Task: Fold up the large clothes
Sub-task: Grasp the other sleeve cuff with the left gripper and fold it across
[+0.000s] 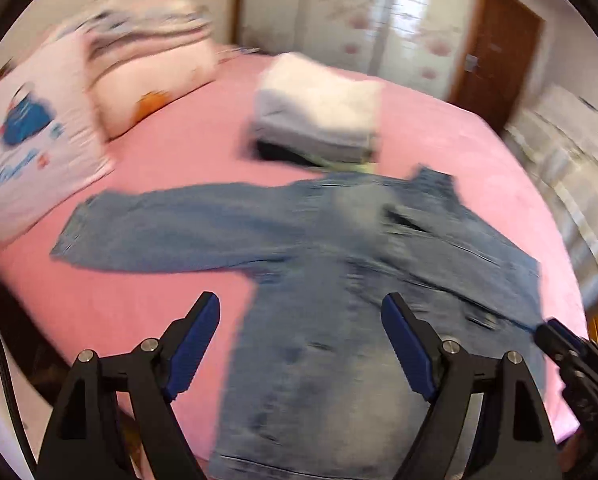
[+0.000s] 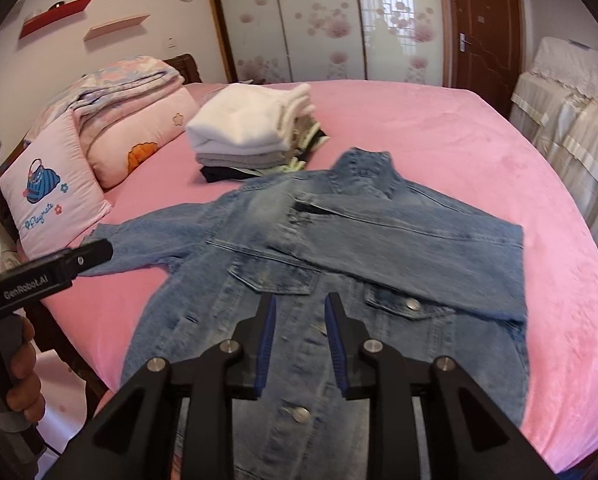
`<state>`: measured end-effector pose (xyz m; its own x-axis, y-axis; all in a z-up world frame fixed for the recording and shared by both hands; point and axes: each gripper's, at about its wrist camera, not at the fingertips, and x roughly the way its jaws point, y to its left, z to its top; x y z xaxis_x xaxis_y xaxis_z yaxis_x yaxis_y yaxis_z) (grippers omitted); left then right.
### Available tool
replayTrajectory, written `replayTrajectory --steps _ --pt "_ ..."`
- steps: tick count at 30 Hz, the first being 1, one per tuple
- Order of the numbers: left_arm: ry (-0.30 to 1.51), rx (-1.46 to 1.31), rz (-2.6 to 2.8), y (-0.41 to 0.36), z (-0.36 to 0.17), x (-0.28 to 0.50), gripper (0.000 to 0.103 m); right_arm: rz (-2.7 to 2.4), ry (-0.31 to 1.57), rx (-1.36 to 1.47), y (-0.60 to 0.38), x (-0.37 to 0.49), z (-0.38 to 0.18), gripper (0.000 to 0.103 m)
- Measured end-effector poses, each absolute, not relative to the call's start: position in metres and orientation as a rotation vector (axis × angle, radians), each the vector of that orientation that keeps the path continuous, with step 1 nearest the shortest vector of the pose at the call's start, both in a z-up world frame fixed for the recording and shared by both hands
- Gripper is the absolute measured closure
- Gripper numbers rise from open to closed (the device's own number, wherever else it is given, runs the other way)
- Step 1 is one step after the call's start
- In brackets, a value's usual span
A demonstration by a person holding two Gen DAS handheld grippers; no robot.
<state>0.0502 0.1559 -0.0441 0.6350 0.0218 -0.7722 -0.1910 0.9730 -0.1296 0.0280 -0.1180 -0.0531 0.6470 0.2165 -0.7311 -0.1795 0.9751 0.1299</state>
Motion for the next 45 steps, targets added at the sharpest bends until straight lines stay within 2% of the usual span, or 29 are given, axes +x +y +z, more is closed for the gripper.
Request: replayTrajectory --steps 5,13,21,26,27,28,29,31,33,37,41,45 --pt "0.913 -0.387 0.286 0.243 -0.08 0.067 0.021 0.286 0.873 0.047 -0.068 0.063 -0.069 0.078" --pt "0.916 -0.635 0.432 0.343 -0.15 0.082 0.021 0.343 0.928 0.026 0.004 0.12 -0.101 0.078" --pt "0.883 -0.979 0.478 0.4 -0.225 0.092 0.021 0.347 1.004 0.036 0.04 0.163 -0.144 0.078" --pt "0.774 -1.065 0.509 0.418 -0.243 0.101 0.021 0.344 1.067 0.036 0.042 0.17 -0.167 0.078" --pt "0.752 -1.066 0.524 0.42 -0.244 0.105 0.023 0.343 1.074 0.04 0.04 0.171 -0.171 0.078" --pt "0.739 -1.06 0.542 0.422 -0.244 0.109 0.035 0.341 1.077 0.043 0.038 0.171 -0.172 0.078" --pt "0.732 -1.055 0.552 0.424 -0.244 0.113 0.062 0.335 1.079 0.046 0.035 0.171 -0.174 0.078" --pt "0.721 -1.071 0.548 0.43 -0.247 0.123 0.097 0.325 1.087 0.059 0.029 0.172 -0.176 0.078" --pt "0.706 -1.097 0.541 0.431 -0.242 0.13 0.098 0.315 1.097 0.078 0.019 0.171 -0.178 0.078" --pt "0.609 -0.893 0.459 0.393 -0.178 0.15 0.098 0.27 1.089 0.11 -0.006 0.169 -0.174 0.078" --pt "0.554 -0.741 0.154 0.301 -0.111 0.174 0.098 0.2 1.043 0.154 -0.045 0.167 -0.156 0.078" --pt "0.603 -0.625 -0.135 0.202 -0.087 0.187 0.098 0.08 0.972 0.186 -0.101 0.155 -0.132 0.078"
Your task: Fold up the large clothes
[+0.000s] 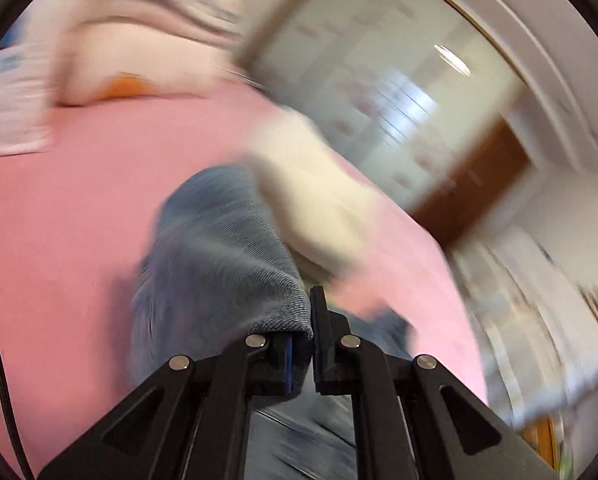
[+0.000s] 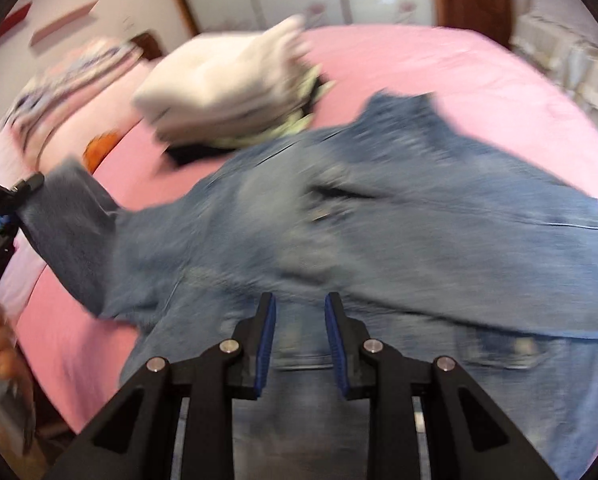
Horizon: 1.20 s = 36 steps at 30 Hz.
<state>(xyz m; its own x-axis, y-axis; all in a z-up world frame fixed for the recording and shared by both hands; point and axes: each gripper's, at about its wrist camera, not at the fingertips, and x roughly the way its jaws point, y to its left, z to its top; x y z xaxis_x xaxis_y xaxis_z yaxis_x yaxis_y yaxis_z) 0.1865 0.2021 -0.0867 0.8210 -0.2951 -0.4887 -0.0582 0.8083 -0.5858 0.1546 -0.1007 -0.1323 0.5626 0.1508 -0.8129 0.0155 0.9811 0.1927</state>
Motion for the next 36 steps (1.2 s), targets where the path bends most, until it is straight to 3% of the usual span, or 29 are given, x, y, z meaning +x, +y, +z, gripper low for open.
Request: replayTrajectory --steps 2,5,10,12,14,25,30,36 --pt "0.676 -0.556 -0.273 0.147 -0.095 0.191 0.096 0.028 0.955 0.203 -0.126 0.148 -0.127 0.078" --pt "0.878 -0.453 -0.38 0.082 -0.13 0.198 0.081 -0.065 0.954 0.224 -0.168 0.137 -0.128 0.078" --pt "1.074 -0.313 -0.414 0.027 -0.178 0.19 0.076 -0.136 0.996 0.296 -0.213 0.122 -0.143 0.077" --pt "1.11 -0.297 -0.434 0.019 -0.183 0.179 0.065 -0.131 1.009 0.311 -0.219 0.117 -0.148 0.077" --pt "1.11 -0.285 -0.451 0.022 -0.179 0.17 0.046 -0.112 1.009 0.323 -0.219 0.115 -0.149 0.077" --pt "1.046 -0.217 -0.246 0.113 -0.148 0.13 0.045 0.208 0.971 0.192 -0.129 0.126 -0.129 0.077" --pt "1.079 -0.275 -0.095 0.17 -0.167 0.13 0.045 0.373 0.931 0.027 -0.057 0.142 -0.122 0.053" --pt "1.1 -0.343 -0.009 0.212 -0.187 0.129 0.045 0.507 0.957 -0.185 0.021 0.169 -0.15 0.051"
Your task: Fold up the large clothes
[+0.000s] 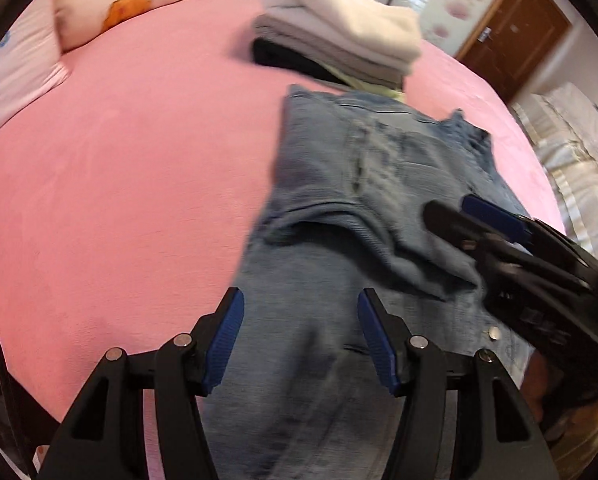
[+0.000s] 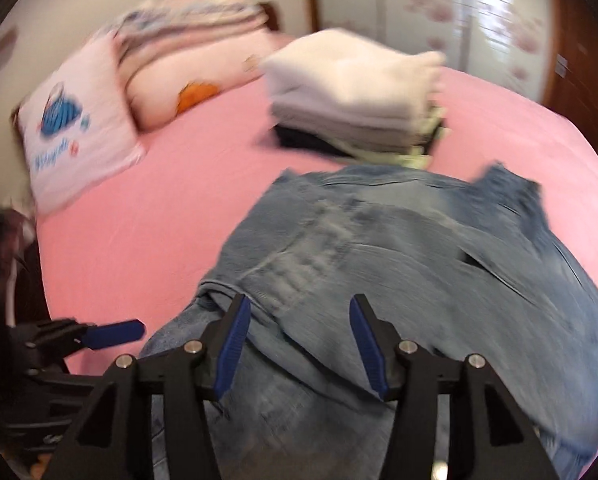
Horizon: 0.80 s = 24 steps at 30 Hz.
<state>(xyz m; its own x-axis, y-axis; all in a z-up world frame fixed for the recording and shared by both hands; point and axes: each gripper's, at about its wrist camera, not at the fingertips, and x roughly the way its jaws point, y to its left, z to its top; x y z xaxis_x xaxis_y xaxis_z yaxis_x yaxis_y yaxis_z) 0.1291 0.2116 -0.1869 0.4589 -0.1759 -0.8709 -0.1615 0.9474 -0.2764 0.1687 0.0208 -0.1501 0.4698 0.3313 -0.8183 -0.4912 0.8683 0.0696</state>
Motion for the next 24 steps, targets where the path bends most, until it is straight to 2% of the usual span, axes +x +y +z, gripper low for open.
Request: replayTrajectory --steps 8,10,12,14,15,17,21,24 --pt "1.146 -0.387 0.005 0.229 -0.211 0.133 0.045 0.493 1.102 -0.245 0.046 0.197 -0.201 0.052" --pt "1.151 -0.395 -0.003 0.23 -0.212 0.132 0.045 0.536 1.125 -0.172 0.039 0.202 -0.199 0.076" --pt "1.149 -0.395 -0.004 0.228 -0.212 0.133 0.045 0.542 1.123 -0.118 0.03 0.204 -0.19 0.082" --pt "1.137 -0.388 -0.007 0.225 -0.21 0.132 0.045 0.548 1.081 -0.068 0.018 0.201 -0.172 0.083" --pt "1.136 -0.385 -0.011 0.224 -0.209 0.13 0.045 0.543 1.057 -0.048 0.013 0.199 -0.163 0.089" --pt "1.137 -0.377 -0.019 0.22 -0.209 0.129 0.045 0.509 0.989 -0.001 -0.01 0.192 -0.138 0.092" --pt "1.135 -0.362 -0.024 0.212 -0.208 0.131 0.045 0.412 0.873 0.137 -0.075 0.17 -0.104 0.092" --pt "1.141 -0.349 -0.022 0.207 -0.209 0.134 0.045 0.242 0.864 0.2 -0.133 0.148 -0.107 0.092"
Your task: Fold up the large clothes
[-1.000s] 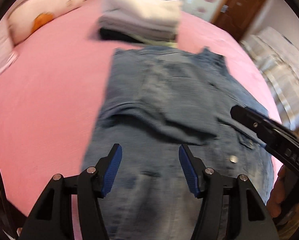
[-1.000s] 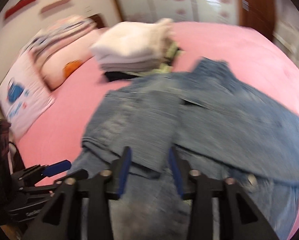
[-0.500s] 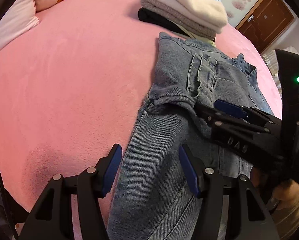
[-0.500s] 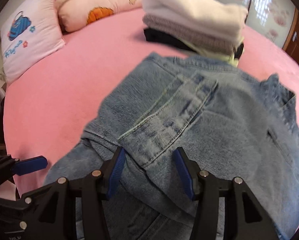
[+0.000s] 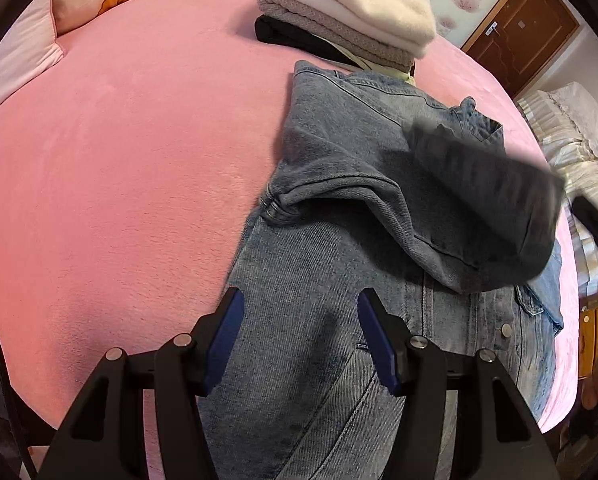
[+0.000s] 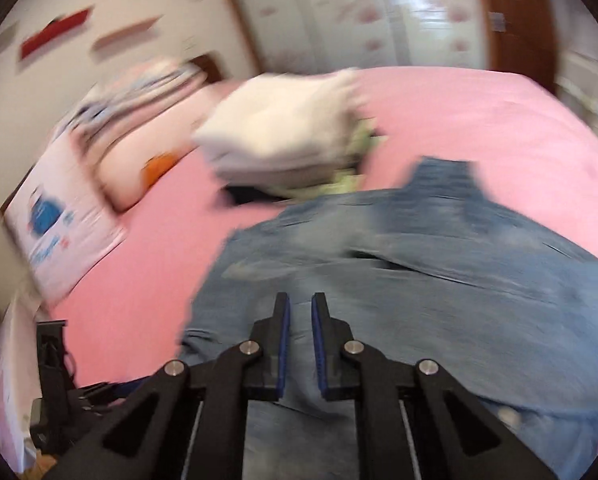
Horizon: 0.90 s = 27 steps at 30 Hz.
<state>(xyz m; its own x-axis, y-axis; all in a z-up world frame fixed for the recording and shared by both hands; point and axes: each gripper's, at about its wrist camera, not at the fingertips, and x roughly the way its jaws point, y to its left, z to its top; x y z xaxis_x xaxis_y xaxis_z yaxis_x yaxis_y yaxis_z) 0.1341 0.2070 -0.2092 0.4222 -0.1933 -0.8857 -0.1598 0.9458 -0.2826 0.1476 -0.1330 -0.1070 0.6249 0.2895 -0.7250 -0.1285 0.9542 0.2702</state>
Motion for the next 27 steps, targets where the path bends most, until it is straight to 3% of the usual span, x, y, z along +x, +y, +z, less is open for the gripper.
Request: replayTrajectory --steps 5,8,10,12,14,25,26,27 --pt "1.155 -0.308 -0.02 0.195 -0.212 0.143 0.045 -0.005 1.015 0.232 -0.197 0.125 -0.153 0.089" --pt "1.161 -0.289 -0.018 0.189 -0.213 0.147 0.045 0.038 1.037 0.153 -0.185 0.11 -0.156 0.088" --pt "1.16 -0.289 -0.016 0.187 -0.212 0.146 0.045 0.106 1.006 0.058 -0.162 0.104 -0.149 0.077" --pt "1.161 -0.289 -0.013 0.186 -0.213 0.146 0.045 0.191 0.953 -0.049 -0.13 0.098 -0.141 0.049" --pt "1.166 -0.29 -0.013 0.186 -0.213 0.144 0.045 0.276 0.876 -0.173 -0.098 0.087 -0.137 0.041" --pt "1.184 -0.304 -0.013 0.198 -0.216 0.142 0.045 0.429 0.709 -0.764 0.018 0.06 -0.201 0.041" --pt "1.186 -0.309 -0.011 0.2 -0.216 0.143 0.045 0.396 0.706 -0.828 0.024 0.062 -0.209 0.043" --pt "1.186 -0.311 -0.009 0.201 -0.217 0.144 0.045 0.384 0.719 -0.859 0.025 0.066 -0.214 0.055"
